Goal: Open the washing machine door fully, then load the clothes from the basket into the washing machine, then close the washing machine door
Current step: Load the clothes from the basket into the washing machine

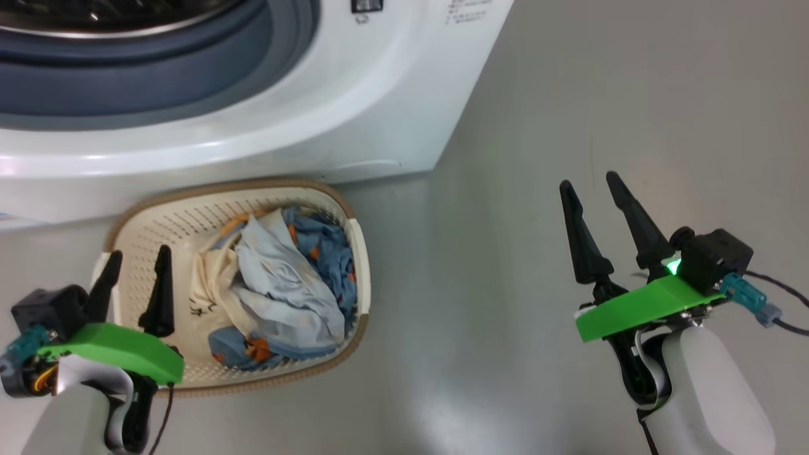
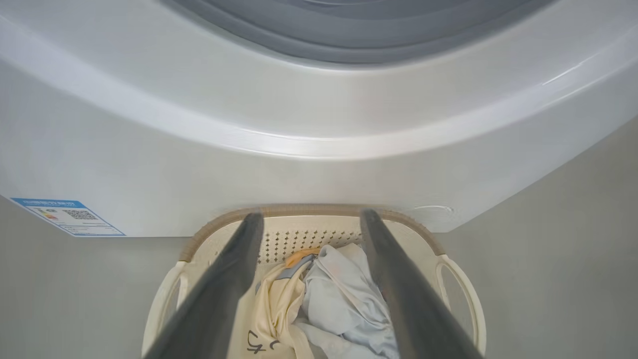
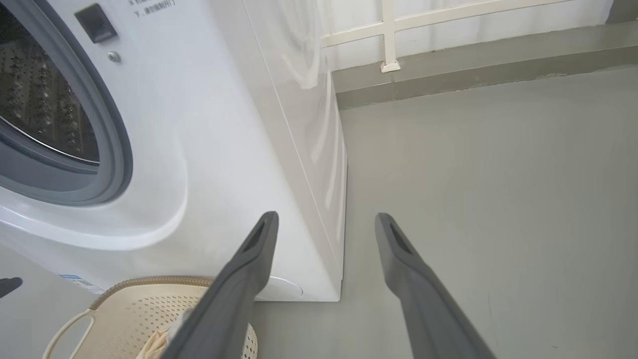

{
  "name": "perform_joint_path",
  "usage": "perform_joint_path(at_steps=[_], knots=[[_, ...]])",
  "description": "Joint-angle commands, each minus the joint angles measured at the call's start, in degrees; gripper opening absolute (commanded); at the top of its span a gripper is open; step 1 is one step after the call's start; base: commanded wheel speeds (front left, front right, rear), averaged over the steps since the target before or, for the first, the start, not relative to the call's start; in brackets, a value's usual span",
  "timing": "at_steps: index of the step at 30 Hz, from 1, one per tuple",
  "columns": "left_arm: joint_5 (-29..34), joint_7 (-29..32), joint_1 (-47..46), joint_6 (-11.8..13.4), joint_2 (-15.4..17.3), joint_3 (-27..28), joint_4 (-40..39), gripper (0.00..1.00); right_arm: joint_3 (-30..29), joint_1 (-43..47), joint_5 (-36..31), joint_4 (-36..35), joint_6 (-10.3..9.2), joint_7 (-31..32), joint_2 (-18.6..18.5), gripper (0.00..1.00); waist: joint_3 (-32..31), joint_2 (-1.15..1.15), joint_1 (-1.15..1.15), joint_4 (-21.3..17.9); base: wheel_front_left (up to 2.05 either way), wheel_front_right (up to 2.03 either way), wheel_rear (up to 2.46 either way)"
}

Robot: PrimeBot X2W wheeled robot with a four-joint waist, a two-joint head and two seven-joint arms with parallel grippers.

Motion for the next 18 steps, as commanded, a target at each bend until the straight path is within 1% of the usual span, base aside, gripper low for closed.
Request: perform_joint_path(at_steps=[1,5,10,15,18], knots=[[-0.5,-0.4,-1.6,-0.1,2.6,1.3,0.0,1.00,1.3,-0.5,-0.5,-1.7,0.14,-0.7,0.5,1.00,3.9,0.00,0.00,-1.9,0.00,0.00,0.00],[-1.4,-0.4,-4.3,-0.1,3.9,-1.1,4.2,1.00,1.6,-1.6,-0.6,-2.2,0.14,-0.7,0.7,1.00,6.8,0.00,0.00,-2.9,0.00,0.00,0.00],[-3.0,0.3,-9.0,-0.1,3.9,-5.6,10.9,1.00,2.4,-3.4,-0.2,-2.9,0.14,-0.7,0.8,1.00,10.1,0.00,0.00,-4.5,0.00,0.00,0.00],[-7.9,1.9,-13.8,-0.1,3.6,-8.9,17.2,1.00,3.4,-4.4,1.1,-3.4,0.14,-0.7,0.9,1.00,13.0,0.00,0.00,-5.8,0.00,0.00,0.00],[-10.3,2.6,-16.1,-0.1,4.0,-11.2,20.2,1.00,3.8,-5.1,1.7,-3.8,0.14,-0.7,0.9,1.00,14.5,0.00,0.00,-6.7,0.00,0.00,0.00]])
